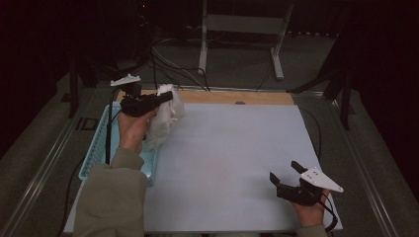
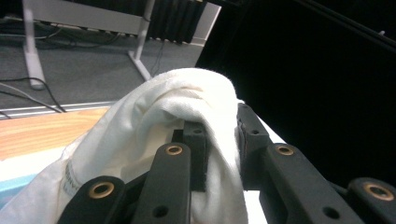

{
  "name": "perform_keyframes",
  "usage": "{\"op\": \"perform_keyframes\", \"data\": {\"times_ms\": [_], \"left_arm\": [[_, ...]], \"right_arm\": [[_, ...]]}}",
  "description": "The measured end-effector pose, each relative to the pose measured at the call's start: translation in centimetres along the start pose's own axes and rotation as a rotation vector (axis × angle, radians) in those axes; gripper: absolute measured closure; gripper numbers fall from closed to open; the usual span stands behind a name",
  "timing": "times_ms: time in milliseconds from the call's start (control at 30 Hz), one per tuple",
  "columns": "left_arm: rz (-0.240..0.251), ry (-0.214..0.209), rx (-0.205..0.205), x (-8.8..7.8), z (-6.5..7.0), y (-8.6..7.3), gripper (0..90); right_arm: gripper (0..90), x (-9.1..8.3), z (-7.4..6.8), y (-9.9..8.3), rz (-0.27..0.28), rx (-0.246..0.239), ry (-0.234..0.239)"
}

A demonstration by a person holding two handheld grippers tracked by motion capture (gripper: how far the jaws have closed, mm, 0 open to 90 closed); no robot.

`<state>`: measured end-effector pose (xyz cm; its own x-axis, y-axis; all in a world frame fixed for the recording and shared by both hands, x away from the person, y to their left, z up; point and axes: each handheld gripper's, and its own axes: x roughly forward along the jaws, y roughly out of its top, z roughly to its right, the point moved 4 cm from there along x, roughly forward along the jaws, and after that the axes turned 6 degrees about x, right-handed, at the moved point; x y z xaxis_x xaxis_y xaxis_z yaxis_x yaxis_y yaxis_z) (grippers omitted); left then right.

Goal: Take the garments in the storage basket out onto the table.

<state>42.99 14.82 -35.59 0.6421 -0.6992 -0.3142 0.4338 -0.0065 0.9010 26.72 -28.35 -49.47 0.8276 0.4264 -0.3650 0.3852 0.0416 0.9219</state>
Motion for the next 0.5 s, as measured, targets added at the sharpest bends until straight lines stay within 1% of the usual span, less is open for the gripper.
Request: {"op": "perform_keyframes", "data": {"times_ms": [200,233,267,433,467,500], "left_arm": [[0.004,-0.031,0.010,1.1,1.3,0.6,78.4],[0.004,-0.031,0.010,1.1,1.3,0.6,78.4],[0.005,-0.041,0.013,1.4,1.6,0.7,78.4],[-0.005,-0.053,0.032,2.3,2.6,1.0,78.5],[-0.005,-0.053,0.032,2.3,2.6,1.0,78.5],[-0.005,-0.059,0.036,2.5,3.0,1.1,78.4]], "right_arm": [[9.8,0.0,0.0,0.0,0.000,0.000,0.001],[9.8,0.0,0.0,0.0,0.000,0.000,0.001],[9.9,0.0,0.0,0.0,-0.001,0.000,0.000],[9.9,0.0,0.0,0.0,-0.001,-0.003,0.002],[9.9,0.0,0.0,0.0,-0.001,-0.003,0.002],[9.9,0.0,0.0,0.0,-0.001,-0.003,0.003]]}}
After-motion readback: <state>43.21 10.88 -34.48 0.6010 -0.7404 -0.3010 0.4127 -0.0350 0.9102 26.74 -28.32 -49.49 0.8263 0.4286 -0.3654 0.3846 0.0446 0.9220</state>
